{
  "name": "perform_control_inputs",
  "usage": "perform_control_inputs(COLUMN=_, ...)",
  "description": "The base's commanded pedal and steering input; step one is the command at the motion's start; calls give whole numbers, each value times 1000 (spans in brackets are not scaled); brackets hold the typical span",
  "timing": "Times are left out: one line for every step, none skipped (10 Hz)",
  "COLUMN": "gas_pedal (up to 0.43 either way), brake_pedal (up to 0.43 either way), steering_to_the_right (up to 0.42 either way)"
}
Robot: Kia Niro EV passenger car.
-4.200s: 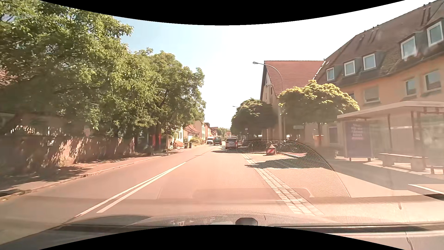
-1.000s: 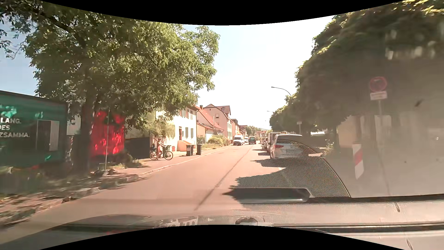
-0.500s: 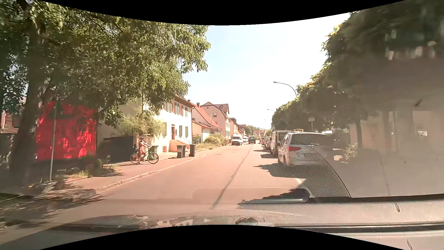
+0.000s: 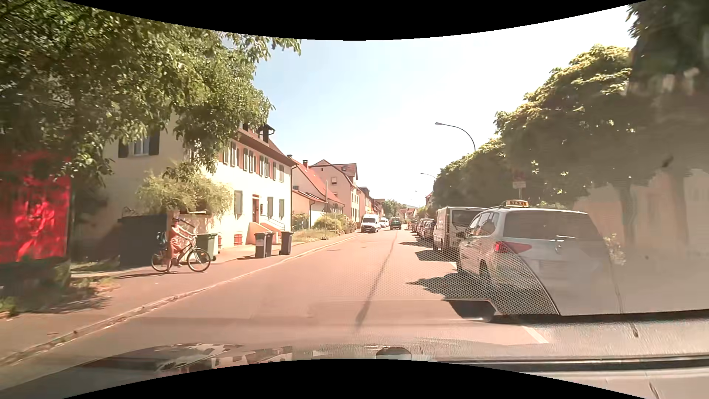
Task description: Follow the waypoints while adhering to traffic rules and regulations
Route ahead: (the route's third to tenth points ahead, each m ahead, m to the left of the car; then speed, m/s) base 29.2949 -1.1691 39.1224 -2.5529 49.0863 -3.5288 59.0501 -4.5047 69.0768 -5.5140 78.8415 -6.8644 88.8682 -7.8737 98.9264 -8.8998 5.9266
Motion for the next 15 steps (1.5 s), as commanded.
perform_control_inputs(gas_pedal=98, brake_pedal=0, steering_to_the_right=45)
perform_control_inputs(gas_pedal=98, brake_pedal=0, steering_to_the_right=45)
perform_control_inputs(gas_pedal=98, brake_pedal=0, steering_to_the_right=45)
perform_control_inputs(gas_pedal=98, brake_pedal=0, steering_to_the_right=45)
perform_control_inputs(gas_pedal=98, brake_pedal=0, steering_to_the_right=45)
perform_control_inputs(gas_pedal=98, brake_pedal=0, steering_to_the_right=45)
perform_control_inputs(gas_pedal=98, brake_pedal=0, steering_to_the_right=45)
perform_control_inputs(gas_pedal=98, brake_pedal=0, steering_to_the_right=45)
perform_control_inputs(gas_pedal=98, brake_pedal=0, steering_to_the_right=45)
perform_control_inputs(gas_pedal=98, brake_pedal=0, steering_to_the_right=45)
perform_control_inputs(gas_pedal=98, brake_pedal=0, steering_to_the_right=43)
perform_control_inputs(gas_pedal=98, brake_pedal=0, steering_to_the_right=41)
perform_control_inputs(gas_pedal=98, brake_pedal=0, steering_to_the_right=38)
perform_control_inputs(gas_pedal=98, brake_pedal=0, steering_to_the_right=34)
perform_control_inputs(gas_pedal=98, brake_pedal=0, steering_to_the_right=26)
